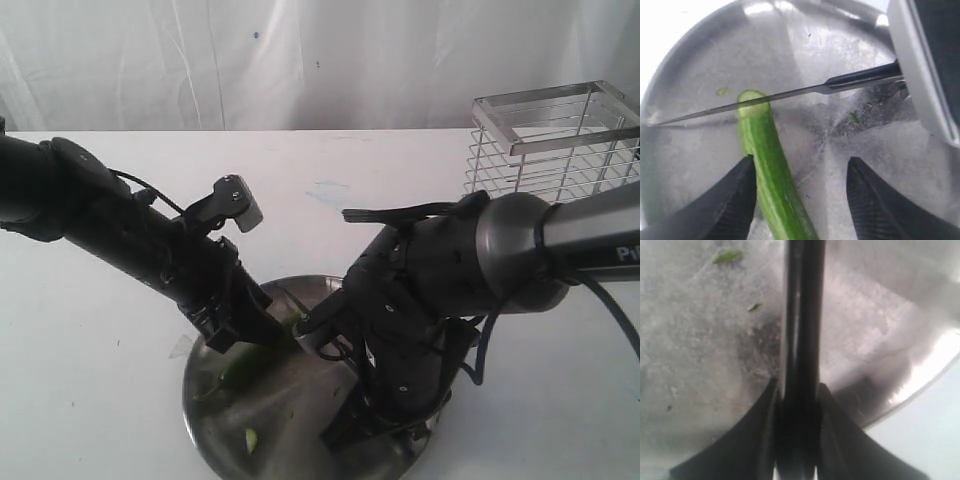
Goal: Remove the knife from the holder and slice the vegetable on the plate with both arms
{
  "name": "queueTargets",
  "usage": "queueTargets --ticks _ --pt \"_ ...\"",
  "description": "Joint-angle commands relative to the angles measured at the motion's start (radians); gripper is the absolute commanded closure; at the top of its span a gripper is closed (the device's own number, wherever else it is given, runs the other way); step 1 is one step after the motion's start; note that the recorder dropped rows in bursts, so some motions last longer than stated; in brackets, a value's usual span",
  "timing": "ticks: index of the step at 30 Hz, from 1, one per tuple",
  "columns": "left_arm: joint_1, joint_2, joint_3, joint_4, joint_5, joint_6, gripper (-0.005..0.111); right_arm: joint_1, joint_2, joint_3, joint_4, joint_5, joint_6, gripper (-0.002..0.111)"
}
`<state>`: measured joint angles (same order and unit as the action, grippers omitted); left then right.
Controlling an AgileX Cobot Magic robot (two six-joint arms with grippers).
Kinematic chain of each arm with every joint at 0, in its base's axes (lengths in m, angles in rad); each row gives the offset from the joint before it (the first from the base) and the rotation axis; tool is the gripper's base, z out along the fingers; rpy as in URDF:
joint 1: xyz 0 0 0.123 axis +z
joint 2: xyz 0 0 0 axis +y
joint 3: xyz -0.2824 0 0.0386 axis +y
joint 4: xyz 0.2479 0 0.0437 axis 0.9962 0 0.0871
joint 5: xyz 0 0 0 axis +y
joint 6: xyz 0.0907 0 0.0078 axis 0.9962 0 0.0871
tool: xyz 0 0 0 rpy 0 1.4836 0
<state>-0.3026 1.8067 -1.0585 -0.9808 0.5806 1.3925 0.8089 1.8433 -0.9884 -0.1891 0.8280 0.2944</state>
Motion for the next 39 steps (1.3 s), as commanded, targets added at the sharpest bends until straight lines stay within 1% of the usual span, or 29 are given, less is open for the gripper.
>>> queueTargets --ticks 1,3,5,7,11,15,19,23,25,27,28,29,32,34,39 --pt "-0.002 -0.045 -0.002 -0.043 0.002 -0.027 0.051 -0.003 -0.02 -0.014 -0.02 0.143 -0.039 0.108" --pt "0.0 -0.05 -0.002 -0.043 -0.043 -0.046 0.054 -0.003 -0.048 -0.031 -0.02 0.179 -0.061 0.108" --pt "0.0 -0.05 -0.002 -0.043 -0.086 -0.063 0.06 -0.003 -0.074 -0.046 -0.022 0.196 -0.075 0.108" --pt "0.0 -0.05 -0.002 -0.043 -0.115 -0.071 0.068 -0.003 -0.097 -0.061 -0.027 0.196 -0.082 0.108" --pt "0.0 -0.05 -0.002 -0.043 -0.117 -0.073 0.089 -0.012 -0.121 -0.093 -0.023 0.205 -0.081 0.108" --pt "0.0 -0.05 -0.002 -0.043 -0.115 -0.073 0.107 -0.016 -0.132 -0.091 -0.022 0.31 -0.104 0.108" --pt "0.0 -0.05 -0.002 -0.043 -0.137 -0.069 0.107 -0.017 -0.161 -0.091 0.002 0.323 -0.115 0.108" --pt "0.0 -0.05 -0.002 -0.043 -0.147 -0.069 0.107 -0.04 -0.197 -0.079 0.085 0.326 -0.124 0.108" --pt "0.0 -0.05 -0.002 -0.047 -0.147 -0.069 0.107 -0.058 -0.206 -0.065 0.165 0.309 -0.159 0.108" --pt "0.0 -0.05 -0.002 -0.073 -0.142 -0.045 0.101 -0.073 -0.206 -0.047 0.268 0.304 -0.22 0.108" --pt "0.0 -0.05 -0.002 -0.088 -0.136 -0.027 0.097 -0.08 -0.204 -0.032 0.334 0.288 -0.247 0.108" --pt "0.0 -0.05 -0.002 -0.1 -0.123 -0.014 0.092 -0.083 -0.204 -0.022 0.359 0.271 -0.255 0.108" --pt "0.0 -0.05 -0.002 -0.148 -0.082 0.044 0.077 -0.085 -0.203 0.005 0.352 0.201 -0.23 0.108" --pt "0.0 -0.05 -0.002 -0.191 -0.061 0.093 0.071 -0.088 -0.203 0.021 0.324 0.161 -0.183 0.108" --pt "0.0 -0.05 -0.002 -0.224 -0.05 0.124 0.07 -0.102 -0.198 0.066 0.317 0.048 -0.131 0.108"
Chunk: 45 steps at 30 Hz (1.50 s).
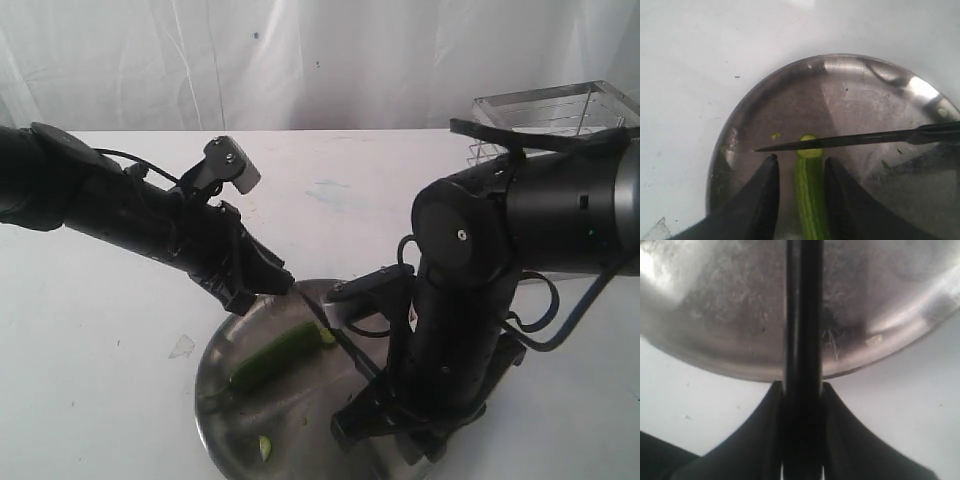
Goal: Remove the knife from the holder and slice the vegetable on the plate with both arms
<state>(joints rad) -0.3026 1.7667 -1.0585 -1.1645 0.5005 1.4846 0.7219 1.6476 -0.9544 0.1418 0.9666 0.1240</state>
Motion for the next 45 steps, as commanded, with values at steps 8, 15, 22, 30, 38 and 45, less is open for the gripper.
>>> queueTargets --ticks 8,15,22,30,38,45 --pt "0.0 -0.01 -0.002 -0.048 0.03 0.038 0.07 -0.015 0.05 0.051 0.054 -0.11 0.008 0.108" --pt "0.0 0.047 -0.002 -0.13 0.077 0.148 0.07 -0.015 0.067 0.051 0.182 -0.098 -0.098 0.108" --pt "0.0 0.114 -0.002 -0.371 0.132 0.36 0.07 -0.015 0.096 0.051 0.176 -0.094 -0.098 0.108" --pt "0.0 0.173 -0.002 -0.487 0.128 0.455 0.07 -0.015 0.1 0.051 0.174 -0.103 -0.098 0.108" --pt "-0.002 0.189 -0.002 -0.266 0.127 0.375 0.107 -0.015 0.1 0.051 0.174 -0.12 -0.102 0.108" --pt "-0.06 0.211 -0.002 -0.275 0.136 0.377 0.107 -0.015 0.1 0.051 0.174 -0.12 -0.102 0.108"
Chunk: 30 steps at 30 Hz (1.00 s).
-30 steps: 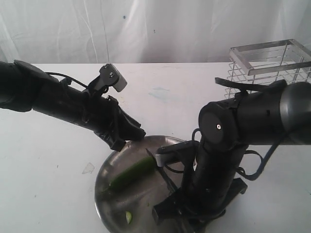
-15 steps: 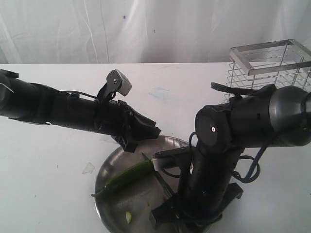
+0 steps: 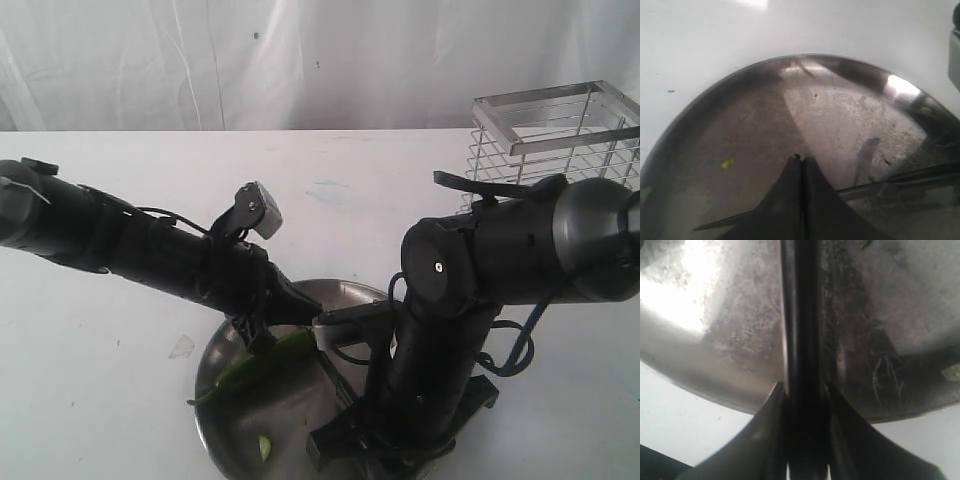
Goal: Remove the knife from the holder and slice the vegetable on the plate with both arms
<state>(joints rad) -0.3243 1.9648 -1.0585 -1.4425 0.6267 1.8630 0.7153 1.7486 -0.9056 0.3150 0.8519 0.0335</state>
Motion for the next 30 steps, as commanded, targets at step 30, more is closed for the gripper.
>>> queueTargets --ticks 30 --pt "-0.087 0.052 0.077 0.285 -0.122 -0.19 0.107 -0.009 -0.001 0.002 -0.001 -0.036 -0.006 0.108"
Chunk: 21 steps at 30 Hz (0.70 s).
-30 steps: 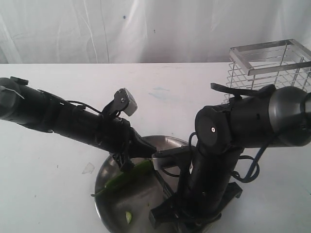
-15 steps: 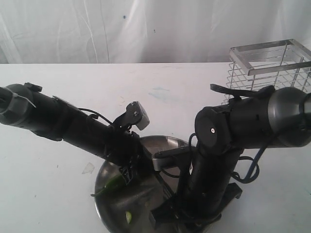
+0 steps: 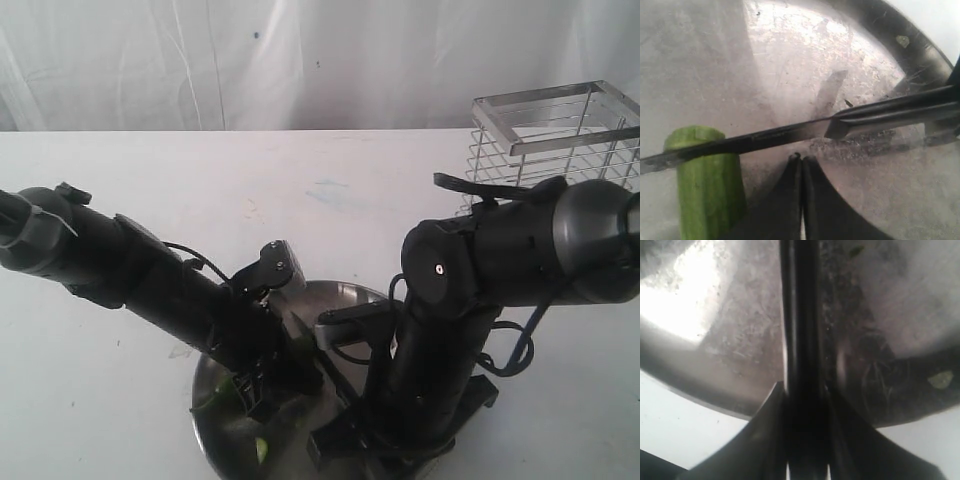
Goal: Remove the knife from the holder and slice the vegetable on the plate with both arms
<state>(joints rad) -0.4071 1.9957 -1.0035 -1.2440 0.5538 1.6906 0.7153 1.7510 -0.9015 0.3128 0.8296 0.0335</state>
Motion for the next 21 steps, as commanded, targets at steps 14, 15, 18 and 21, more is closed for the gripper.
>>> queueTargets --ticks 14,15,18,21 --pt "-0.002 -0.27 -0.004 0.186 -0.001 -0.147 0.107 -0.009 -0.003 -0.006 -0.055 0.036 -0.004 0.108" --pt "-0.002 -0.295 -0.004 0.204 -0.001 -0.17 0.107 -0.009 -0.003 -0.006 -0.053 0.036 -0.004 0.108" --pt "-0.002 -0.353 -0.004 0.236 -0.01 -0.209 0.107 -0.009 -0.005 -0.006 -0.053 0.036 -0.012 0.108" --pt "-0.002 -0.399 -0.004 0.243 -0.022 -0.248 0.107 -0.009 -0.016 -0.006 -0.055 0.036 -0.012 0.108"
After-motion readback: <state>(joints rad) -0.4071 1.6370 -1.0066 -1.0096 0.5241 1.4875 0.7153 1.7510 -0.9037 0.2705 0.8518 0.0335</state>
